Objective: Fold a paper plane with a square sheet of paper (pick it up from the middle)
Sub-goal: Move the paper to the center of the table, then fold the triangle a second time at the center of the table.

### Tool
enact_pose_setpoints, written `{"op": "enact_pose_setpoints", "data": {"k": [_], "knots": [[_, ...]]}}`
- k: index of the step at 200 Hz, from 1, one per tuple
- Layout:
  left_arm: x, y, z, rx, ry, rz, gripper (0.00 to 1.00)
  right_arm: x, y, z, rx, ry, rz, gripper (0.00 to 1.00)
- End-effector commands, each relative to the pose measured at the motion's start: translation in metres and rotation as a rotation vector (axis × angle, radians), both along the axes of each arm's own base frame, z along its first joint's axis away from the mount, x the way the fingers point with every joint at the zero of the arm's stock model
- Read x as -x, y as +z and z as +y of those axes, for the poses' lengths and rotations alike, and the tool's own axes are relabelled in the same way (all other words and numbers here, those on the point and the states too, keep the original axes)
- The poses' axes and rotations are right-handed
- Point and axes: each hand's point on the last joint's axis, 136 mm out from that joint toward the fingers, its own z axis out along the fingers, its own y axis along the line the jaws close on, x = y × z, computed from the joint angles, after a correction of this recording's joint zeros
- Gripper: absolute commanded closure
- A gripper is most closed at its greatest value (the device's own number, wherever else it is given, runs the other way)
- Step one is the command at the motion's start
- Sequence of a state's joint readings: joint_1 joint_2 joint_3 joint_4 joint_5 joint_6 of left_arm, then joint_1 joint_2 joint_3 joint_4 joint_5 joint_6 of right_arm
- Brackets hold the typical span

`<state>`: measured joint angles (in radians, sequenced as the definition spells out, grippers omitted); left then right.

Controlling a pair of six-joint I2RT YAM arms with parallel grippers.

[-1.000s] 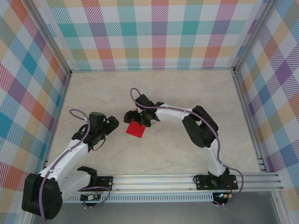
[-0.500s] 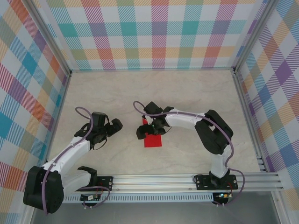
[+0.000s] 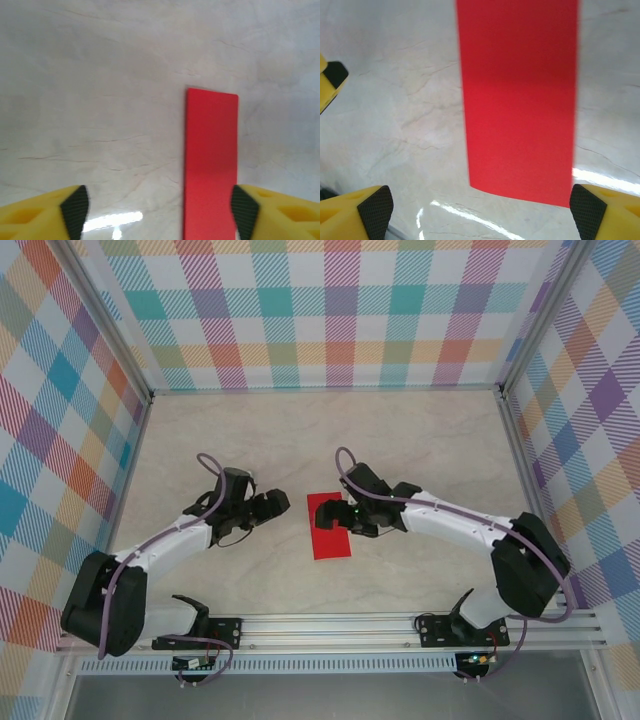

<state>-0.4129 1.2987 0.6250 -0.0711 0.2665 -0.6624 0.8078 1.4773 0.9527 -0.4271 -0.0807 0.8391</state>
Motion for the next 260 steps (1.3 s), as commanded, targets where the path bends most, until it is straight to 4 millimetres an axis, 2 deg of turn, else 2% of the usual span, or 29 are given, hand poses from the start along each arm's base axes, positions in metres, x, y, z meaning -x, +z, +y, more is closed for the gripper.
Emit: {"op": "enact_pose_setpoints", "data": {"k": [1,22,40,65,104,170,211,260], "knots": [[-0.009,0.021,-0.044,0.135,-0.096,-0.043,0.34,-0.004,-0.015,-0.026,0.036,-0.172,0.041,0.08],[-0.01,0.015,-0.075,0.191,-0.158,-0.012,0.44,-0.003,-0.023,-0.031,0.006,-0.205,0.076,0.1],[-0.008,0.007,-0.102,0.206,-0.226,0.024,0.5,-0.004,-0.025,-0.027,-0.046,-0.214,0.092,0.12],[-0.01,-0.008,-0.118,0.189,-0.246,0.06,0.56,-0.006,-0.026,-0.021,-0.069,-0.196,0.104,0.14],[-0.018,-0.035,-0.105,0.068,-0.187,0.107,0.57,-0.004,-0.035,-0.02,-0.053,-0.195,0.135,0.26],[-0.017,-0.071,-0.087,-0.055,-0.119,0.19,0.58,0.001,-0.048,-0.015,-0.045,-0.185,0.2,0.3],[-0.012,-0.083,-0.079,-0.095,-0.103,0.225,0.58,0.009,-0.05,-0.004,-0.088,-0.146,0.261,0.34],[-0.009,-0.089,-0.077,-0.097,-0.098,0.244,0.57,0.02,-0.055,-0.004,-0.1,-0.136,0.317,0.37]]}}
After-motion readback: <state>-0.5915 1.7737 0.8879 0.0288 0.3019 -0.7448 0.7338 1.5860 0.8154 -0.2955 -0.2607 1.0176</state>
